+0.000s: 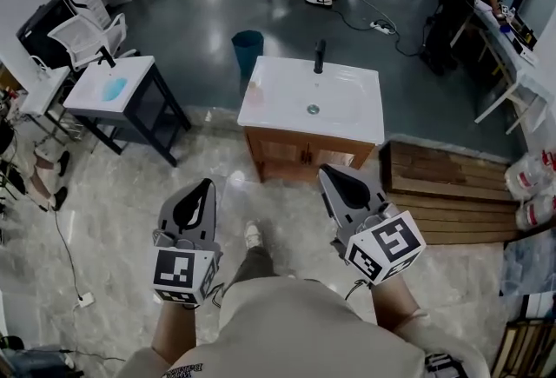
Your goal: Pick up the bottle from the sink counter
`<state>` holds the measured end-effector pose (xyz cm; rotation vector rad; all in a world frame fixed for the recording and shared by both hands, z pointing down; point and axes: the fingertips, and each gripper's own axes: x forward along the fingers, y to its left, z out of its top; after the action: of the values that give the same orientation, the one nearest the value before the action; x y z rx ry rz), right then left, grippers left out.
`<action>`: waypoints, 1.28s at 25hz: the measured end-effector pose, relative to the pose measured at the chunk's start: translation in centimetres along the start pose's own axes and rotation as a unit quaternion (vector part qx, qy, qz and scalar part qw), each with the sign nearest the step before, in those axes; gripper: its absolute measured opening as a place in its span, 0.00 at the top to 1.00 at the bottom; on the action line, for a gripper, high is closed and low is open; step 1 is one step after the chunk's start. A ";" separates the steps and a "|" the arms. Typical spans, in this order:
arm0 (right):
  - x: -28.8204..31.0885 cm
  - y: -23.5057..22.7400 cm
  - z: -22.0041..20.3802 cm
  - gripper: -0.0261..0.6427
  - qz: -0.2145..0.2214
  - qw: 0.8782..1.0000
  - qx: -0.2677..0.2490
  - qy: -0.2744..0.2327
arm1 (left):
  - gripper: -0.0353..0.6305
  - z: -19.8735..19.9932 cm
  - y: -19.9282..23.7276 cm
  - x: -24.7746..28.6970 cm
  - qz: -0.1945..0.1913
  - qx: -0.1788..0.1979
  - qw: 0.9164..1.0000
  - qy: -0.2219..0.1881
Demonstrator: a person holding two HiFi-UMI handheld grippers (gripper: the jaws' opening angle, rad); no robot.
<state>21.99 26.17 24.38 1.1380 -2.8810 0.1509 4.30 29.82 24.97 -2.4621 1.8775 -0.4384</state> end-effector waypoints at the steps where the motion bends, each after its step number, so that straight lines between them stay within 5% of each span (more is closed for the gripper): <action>1: 0.4 -0.1 -0.2 0.97 0.001 1.000 -0.002 0.000 | 0.94 -0.2 0.2 0.3 0.000 -0.003 1.000 -0.002; 14: 9.2 -1.9 -3.3 0.97 0.001 0.999 -0.023 0.025 | 0.94 -3.7 5.8 7.1 -0.013 -0.010 1.000 -0.003; 32: 31.3 -6.4 -2.3 0.97 0.001 0.998 -0.016 0.054 | 0.94 -4.3 20.9 23.5 -0.055 0.005 0.998 0.007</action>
<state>3.55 0.50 29.44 1.0866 -2.7797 0.1604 -10.77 2.40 30.32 -2.5718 1.7460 -0.4672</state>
